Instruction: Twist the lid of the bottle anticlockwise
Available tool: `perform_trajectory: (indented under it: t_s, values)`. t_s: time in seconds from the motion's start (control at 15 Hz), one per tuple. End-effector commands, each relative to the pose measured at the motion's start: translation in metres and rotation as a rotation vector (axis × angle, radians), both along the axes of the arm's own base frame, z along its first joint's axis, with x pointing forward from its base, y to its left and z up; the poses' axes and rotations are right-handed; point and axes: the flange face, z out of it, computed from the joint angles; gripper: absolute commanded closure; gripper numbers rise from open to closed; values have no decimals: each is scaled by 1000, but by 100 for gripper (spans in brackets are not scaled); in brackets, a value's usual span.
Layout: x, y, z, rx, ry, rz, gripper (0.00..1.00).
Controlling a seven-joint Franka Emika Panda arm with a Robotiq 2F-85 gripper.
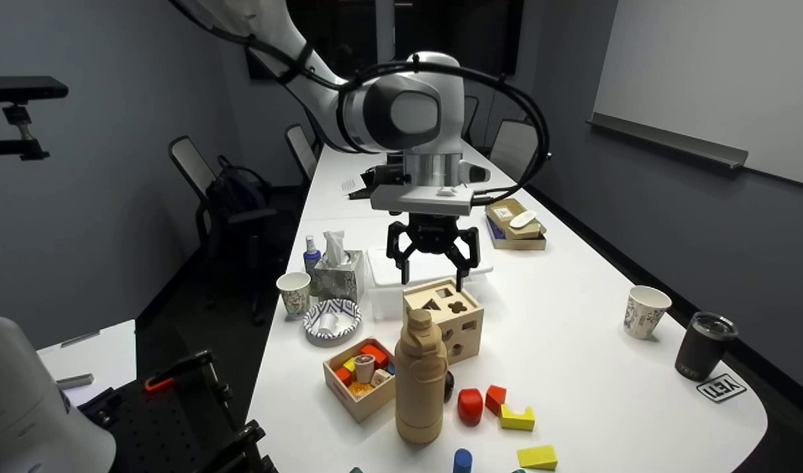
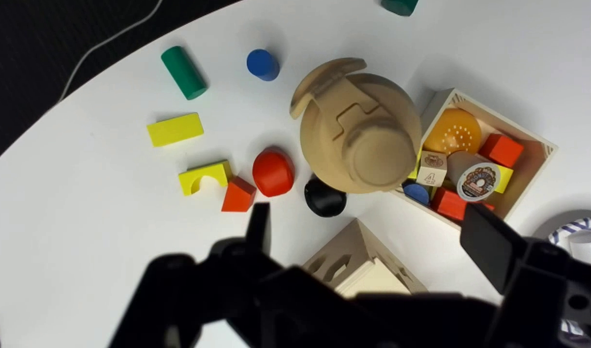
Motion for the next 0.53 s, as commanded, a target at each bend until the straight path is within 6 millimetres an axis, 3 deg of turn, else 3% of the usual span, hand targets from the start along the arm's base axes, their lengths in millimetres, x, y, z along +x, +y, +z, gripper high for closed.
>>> perform_trajectory:
  t_s: [0.0,0.2,0.27,0.47]
  values:
    - [-21,7,27,1,-47,-9,0]
    - [-26,9,37,-4,-67,-11,0]
    - [-14,4,29,-2,-38,-1,0]
    - [-18,5,34,-2,-44,-1,0]
